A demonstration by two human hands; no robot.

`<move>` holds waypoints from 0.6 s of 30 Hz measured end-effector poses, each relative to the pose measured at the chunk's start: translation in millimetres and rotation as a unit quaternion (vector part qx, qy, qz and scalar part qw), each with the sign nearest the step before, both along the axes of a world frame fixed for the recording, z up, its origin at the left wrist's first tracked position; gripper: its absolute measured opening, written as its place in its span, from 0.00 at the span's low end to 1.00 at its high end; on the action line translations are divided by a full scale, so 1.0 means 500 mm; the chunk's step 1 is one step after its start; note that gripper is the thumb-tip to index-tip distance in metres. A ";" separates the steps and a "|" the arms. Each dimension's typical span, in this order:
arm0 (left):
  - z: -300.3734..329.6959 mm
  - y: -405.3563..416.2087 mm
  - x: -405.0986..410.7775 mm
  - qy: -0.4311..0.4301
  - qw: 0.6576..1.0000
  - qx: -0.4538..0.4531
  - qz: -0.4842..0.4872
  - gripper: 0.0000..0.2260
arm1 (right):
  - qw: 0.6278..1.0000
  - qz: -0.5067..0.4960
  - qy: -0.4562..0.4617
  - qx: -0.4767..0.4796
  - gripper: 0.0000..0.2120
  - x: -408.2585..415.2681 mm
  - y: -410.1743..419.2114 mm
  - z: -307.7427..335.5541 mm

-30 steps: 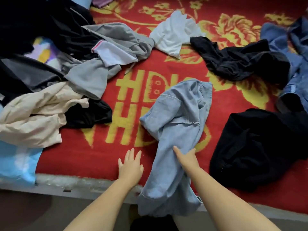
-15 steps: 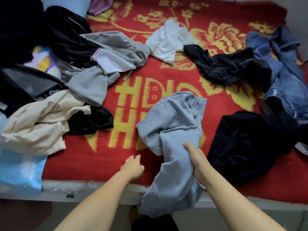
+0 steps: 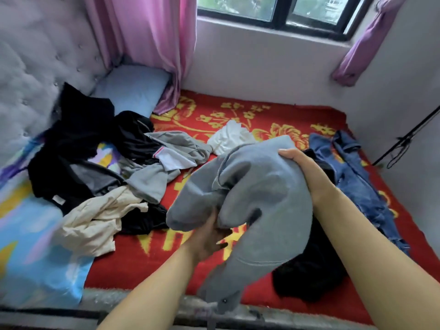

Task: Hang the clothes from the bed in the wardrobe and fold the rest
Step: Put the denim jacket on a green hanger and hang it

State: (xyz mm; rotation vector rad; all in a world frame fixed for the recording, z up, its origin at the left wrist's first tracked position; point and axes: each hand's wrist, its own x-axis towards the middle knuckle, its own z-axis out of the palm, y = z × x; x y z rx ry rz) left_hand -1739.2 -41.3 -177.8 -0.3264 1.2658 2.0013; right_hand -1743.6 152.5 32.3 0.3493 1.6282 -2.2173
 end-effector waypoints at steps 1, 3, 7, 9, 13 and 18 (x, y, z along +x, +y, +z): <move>0.033 0.002 -0.003 -0.003 0.998 0.046 0.051 0.30 | 1.000 0.008 0.009 -0.008 0.22 0.007 0.004 0.017; 0.116 -0.009 -0.014 -0.004 0.978 0.139 0.159 0.31 | 1.000 0.018 0.015 -0.019 0.28 0.020 0.014 0.035; 0.284 -0.064 0.000 0.076 0.964 0.180 0.179 0.30 | 1.000 -0.010 0.015 0.020 0.13 0.049 0.041 0.047; 0.338 -0.093 0.007 0.129 0.969 0.140 0.156 0.24 | 0.999 -0.041 0.018 0.002 0.13 0.055 0.059 0.035; 0.424 -0.134 0.034 0.189 0.959 0.068 0.202 0.15 | 0.996 -0.064 0.025 -0.062 0.13 0.062 0.081 0.016; 0.482 -0.134 0.071 0.208 0.932 0.030 0.294 0.18 | 0.999 -0.014 0.019 0.034 0.13 0.063 0.099 -0.015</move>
